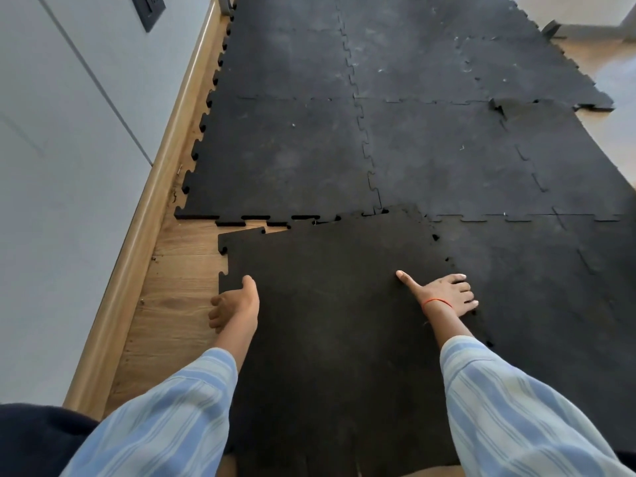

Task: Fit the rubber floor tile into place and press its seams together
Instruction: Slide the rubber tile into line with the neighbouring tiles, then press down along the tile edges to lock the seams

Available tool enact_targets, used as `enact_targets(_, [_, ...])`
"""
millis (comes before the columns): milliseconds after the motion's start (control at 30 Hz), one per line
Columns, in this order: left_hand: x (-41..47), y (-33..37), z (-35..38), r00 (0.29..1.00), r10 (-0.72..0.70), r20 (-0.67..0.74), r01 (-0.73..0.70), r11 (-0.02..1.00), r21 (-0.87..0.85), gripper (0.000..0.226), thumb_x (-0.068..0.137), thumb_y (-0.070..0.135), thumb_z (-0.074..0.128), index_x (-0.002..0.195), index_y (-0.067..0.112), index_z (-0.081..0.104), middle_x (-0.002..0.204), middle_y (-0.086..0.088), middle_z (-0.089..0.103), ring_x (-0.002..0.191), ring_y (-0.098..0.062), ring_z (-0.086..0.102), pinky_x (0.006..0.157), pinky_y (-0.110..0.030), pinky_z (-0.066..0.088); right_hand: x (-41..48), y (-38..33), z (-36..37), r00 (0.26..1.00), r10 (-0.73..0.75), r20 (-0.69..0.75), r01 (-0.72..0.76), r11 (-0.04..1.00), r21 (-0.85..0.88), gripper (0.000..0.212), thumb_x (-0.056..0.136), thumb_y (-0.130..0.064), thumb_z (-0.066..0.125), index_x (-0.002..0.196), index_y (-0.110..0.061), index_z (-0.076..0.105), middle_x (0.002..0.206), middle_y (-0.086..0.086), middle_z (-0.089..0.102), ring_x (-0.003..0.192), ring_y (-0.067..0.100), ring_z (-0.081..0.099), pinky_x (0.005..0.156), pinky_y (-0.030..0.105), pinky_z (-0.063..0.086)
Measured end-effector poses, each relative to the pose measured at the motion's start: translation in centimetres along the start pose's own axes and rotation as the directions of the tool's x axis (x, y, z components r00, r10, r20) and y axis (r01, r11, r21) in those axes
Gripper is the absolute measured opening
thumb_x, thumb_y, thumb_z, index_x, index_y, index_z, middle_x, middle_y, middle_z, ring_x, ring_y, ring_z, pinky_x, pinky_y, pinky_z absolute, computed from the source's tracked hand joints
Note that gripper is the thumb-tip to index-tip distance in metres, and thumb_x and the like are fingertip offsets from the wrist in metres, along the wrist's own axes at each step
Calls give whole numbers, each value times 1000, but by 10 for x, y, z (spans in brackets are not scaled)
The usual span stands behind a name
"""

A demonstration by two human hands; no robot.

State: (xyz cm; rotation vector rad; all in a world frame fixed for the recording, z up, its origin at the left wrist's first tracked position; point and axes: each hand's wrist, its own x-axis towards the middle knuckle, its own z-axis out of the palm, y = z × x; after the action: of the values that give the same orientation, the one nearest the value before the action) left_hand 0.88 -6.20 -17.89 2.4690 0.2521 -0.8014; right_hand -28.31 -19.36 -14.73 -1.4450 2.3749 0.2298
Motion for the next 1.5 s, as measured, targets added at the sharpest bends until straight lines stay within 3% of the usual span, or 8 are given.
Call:
enact_targets(433, [3,12,-22,993,49,103,-27,977,-210,87,77,69,50,137,9,31,139,-21,40,120,-39,46,98,-51,45,-14,-1,-15,994,82,-74,-68,983,173,131,55,-74,72,149,-6,11,141,32,31,129,45,32,111,49,26])
enact_targets(633, [16,34,-49,988,140,59,-130,980,-152,87,85,66,45,146,9,23,150,-21,29,134,-43,35,107,-54,37,-41,-7,-11,995,94,-32,-80,951,298,124,59,-63,78,147,-6,13,137,30,34,122,41,37,103,45,35])
enact_targets(933, [60,45,-78,991,135,-4,-135,987,-83,93,87,68,39,153,10,8,159,-20,12,145,-42,16,116,-54,18,-80,-14,25,992,-122,-11,122,964,235,129,58,-66,77,147,-1,11,136,29,36,125,42,36,101,45,38])
enact_targets(1067, [80,44,-77,987,158,-40,-159,987,-36,90,86,65,45,152,12,14,158,-19,19,143,-42,21,116,-55,22,-83,-13,35,984,-174,24,163,957,240,127,59,-68,75,147,-2,12,136,29,38,127,42,36,102,46,38])
enact_targets(1200, [70,50,-63,980,196,-24,-193,976,97,84,84,55,57,148,12,25,158,-19,16,143,-40,20,113,-55,28,-73,-17,20,952,-307,-18,303,946,-114,98,65,-71,67,128,1,48,140,25,30,123,42,36,102,41,37])
enact_targets(1300, [47,62,-50,928,361,91,-368,852,373,85,86,54,57,152,16,18,160,-19,6,146,-40,8,117,-55,18,-69,-28,9,934,-357,-1,351,920,-174,85,71,-64,68,126,-2,53,146,22,21,129,42,28,100,45,40])
enact_targets(1400, [53,66,-41,813,506,288,-580,660,477,96,84,62,56,154,23,3,162,-12,-8,148,-36,-8,116,-57,4,-76,-42,24,850,-520,89,527,837,-147,102,74,-70,59,148,-8,25,155,22,12,140,41,16,112,46,25])
enact_targets(1500, [70,72,-41,722,534,441,-685,461,564,110,77,69,60,154,24,-3,162,-8,-14,148,-34,-9,115,-60,4,-83,-56,49,727,-659,191,684,718,-129,112,74,-77,50,153,-14,4,160,13,-8,147,31,-7,119,44,6])
